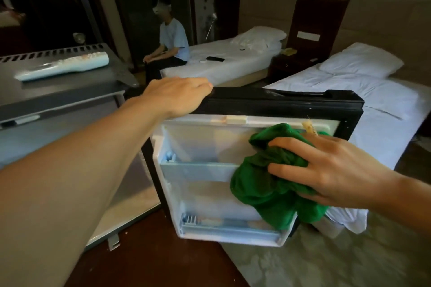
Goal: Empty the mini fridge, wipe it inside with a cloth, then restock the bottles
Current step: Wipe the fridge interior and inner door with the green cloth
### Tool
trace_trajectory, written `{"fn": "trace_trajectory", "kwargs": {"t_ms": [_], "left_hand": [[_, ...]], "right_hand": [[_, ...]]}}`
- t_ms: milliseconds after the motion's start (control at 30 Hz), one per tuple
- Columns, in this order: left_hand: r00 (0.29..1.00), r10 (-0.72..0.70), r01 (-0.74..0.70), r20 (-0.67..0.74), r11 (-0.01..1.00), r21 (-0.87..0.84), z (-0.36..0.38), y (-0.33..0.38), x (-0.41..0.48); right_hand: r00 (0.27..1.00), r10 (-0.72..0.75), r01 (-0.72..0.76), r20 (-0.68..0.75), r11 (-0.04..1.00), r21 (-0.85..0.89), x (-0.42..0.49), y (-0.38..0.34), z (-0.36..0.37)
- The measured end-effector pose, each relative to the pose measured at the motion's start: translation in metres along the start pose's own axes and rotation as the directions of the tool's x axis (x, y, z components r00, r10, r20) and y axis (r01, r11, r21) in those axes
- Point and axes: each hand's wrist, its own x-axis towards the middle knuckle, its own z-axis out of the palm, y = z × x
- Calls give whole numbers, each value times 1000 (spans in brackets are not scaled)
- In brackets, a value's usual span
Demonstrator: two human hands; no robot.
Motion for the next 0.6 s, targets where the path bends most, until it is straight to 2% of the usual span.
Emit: {"fn": "trace_trajectory", "kwargs": {"t_ms": [200,367,467,600], "left_hand": [[997,67,-68,-28,997,-22,-3,-2,-5],[994,106,-107,-14,993,-54,-3,-7,-5],[992,126,-127,-21,991,-41,-1,-10,-3],[979,191,-195,-68,978,-67,1,-15,-5]], "right_hand": [[982,180,-174,-59,981,82,25,-33,11],[976,194,-172,-99,966,195,99,-72,20],[985,164,-147,-50,959,243,152,-94,29],[976,215,-219,48,932,289,172,-104,28]]}}
